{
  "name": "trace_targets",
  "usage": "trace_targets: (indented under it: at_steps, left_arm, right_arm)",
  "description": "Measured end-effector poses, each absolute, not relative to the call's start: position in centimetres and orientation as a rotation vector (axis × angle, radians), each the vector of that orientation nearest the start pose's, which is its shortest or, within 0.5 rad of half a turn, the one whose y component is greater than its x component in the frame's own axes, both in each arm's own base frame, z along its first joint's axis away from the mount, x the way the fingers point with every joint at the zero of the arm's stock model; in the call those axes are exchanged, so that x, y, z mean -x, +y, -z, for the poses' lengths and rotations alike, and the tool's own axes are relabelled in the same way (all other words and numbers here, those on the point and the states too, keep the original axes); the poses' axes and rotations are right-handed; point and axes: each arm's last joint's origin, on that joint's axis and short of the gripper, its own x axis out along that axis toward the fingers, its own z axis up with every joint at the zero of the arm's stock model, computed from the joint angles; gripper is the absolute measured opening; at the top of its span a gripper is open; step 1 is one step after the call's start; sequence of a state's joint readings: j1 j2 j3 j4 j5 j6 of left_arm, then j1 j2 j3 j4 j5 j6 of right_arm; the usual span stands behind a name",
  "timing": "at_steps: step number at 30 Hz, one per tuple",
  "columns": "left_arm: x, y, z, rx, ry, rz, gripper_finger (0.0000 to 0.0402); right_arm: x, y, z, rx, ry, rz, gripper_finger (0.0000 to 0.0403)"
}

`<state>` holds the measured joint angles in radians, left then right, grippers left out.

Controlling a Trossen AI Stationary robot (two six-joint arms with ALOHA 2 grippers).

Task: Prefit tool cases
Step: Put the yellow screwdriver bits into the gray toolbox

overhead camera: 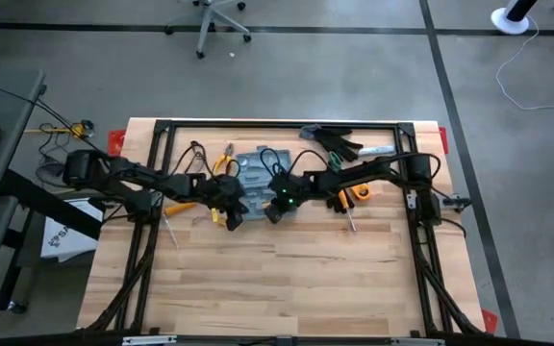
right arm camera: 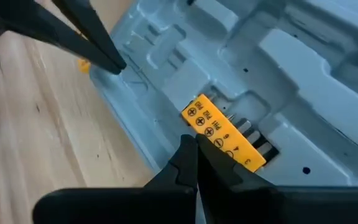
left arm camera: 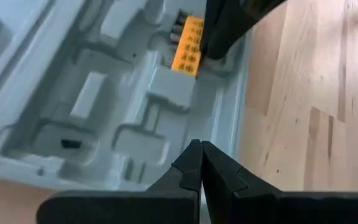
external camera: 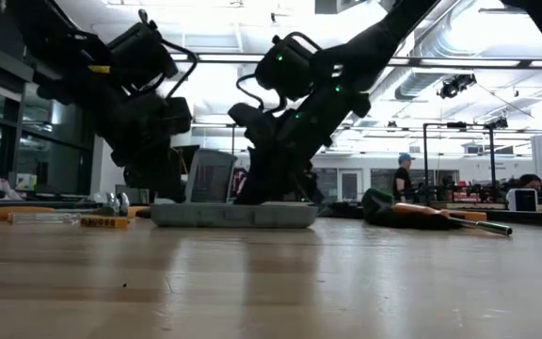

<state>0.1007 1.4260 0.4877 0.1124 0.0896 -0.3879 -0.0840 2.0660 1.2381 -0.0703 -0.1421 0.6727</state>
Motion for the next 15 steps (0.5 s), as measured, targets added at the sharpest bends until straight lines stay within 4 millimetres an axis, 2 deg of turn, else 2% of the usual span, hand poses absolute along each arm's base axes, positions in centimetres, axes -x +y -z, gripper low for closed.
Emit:
trace_targets:
  at_steps: [4,9,11,15]
  left_arm:
    - [-24.0,1.9,-12.9,0.465,0.829,-0.153,0.0]
    - [-23.7,1.4,-15.2,0.499,0.728,-0.105,0.0]
    - [-23.3,1.1,-16.4,0.488,0.679,-0.095,0.0]
    - [-22.1,0.6,-18.6,0.456,0.603,-0.116,0.0]
  right_arm:
    - [-41.5,-2.8,-13.2,-0.741,0.845,0.15,0.0]
    - [-43.3,-2.7,-17.5,-0.826,0.513,-0.089,0.0]
    - [-43.7,-2.6,-17.4,-0.879,0.42,-0.164,0.0]
    - [-44.2,-2.0,-15.3,-0.967,0.402,-0.267,0.0]
